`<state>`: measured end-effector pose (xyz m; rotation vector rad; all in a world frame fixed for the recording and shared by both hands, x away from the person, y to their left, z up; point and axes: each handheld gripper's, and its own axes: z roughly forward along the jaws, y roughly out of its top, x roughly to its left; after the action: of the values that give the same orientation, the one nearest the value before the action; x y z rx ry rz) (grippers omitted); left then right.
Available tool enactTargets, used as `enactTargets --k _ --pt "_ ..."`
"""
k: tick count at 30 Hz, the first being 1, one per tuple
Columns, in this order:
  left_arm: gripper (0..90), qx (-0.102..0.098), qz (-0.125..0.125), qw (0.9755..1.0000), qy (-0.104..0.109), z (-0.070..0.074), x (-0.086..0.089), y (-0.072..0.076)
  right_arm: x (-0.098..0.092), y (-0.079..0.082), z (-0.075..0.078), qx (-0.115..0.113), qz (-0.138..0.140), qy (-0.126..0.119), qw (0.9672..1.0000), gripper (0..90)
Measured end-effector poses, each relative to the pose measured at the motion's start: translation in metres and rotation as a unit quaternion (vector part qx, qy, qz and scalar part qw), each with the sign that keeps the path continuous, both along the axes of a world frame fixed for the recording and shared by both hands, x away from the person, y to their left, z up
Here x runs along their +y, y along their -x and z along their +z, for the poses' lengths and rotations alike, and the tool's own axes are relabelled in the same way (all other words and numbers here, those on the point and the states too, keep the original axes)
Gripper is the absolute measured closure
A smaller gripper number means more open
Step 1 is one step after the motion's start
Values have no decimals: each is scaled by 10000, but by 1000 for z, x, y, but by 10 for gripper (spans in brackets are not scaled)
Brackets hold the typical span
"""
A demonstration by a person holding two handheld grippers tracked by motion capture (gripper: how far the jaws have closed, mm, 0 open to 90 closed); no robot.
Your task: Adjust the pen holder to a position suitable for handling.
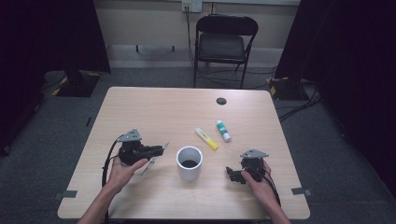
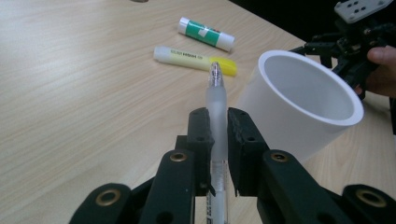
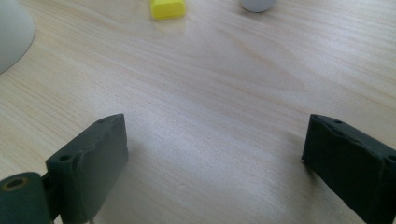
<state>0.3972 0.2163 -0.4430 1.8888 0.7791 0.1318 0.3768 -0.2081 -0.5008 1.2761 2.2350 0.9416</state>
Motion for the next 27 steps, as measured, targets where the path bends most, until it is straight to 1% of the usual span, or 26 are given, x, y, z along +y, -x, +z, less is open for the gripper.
enactTargets --k 2,5,6,10,14,16,19,21,22,23,27 --pt "803 -39 -7 10000 -7 3 0 1 0 0 0 0 1 1 10000 57" --pt "803 -127 -22 9999 115 9 -1 2 0 0 0 1 -1 0 10000 57" --pt "802 -160 -25 9998 105 12 -2 2 0 0 0 1 0 0 10000 57" --pt "803 -223 -28 9996 191 17 -3 4 0 0 0 0 0 0 10000 57" --pt "802 -301 -46 9993 195 23 -4 6 0 0 0 0 0 0 10000 57" --pt "803 -341 -69 9991 251 26 -4 7 0 0 0 1 0 0 10000 57" --pt "802 -434 -71 9987 245 31 -4 9 0 0 0 0 0 0 10000 57" --pt "802 -449 -83 9986 258 34 -4 10 0 0 0 1 2 0 10000 57" --pt "802 -500 -75 9984 260 36 -4 10 0 0 0 1 2 1 10000 57" --pt "802 -516 -56 9982 294 37 -4 11 0 0 0 0 2 0 10000 57" --pt "802 -590 -57 9978 309 42 -4 12 0 0 0 1 1 0 10000 57"
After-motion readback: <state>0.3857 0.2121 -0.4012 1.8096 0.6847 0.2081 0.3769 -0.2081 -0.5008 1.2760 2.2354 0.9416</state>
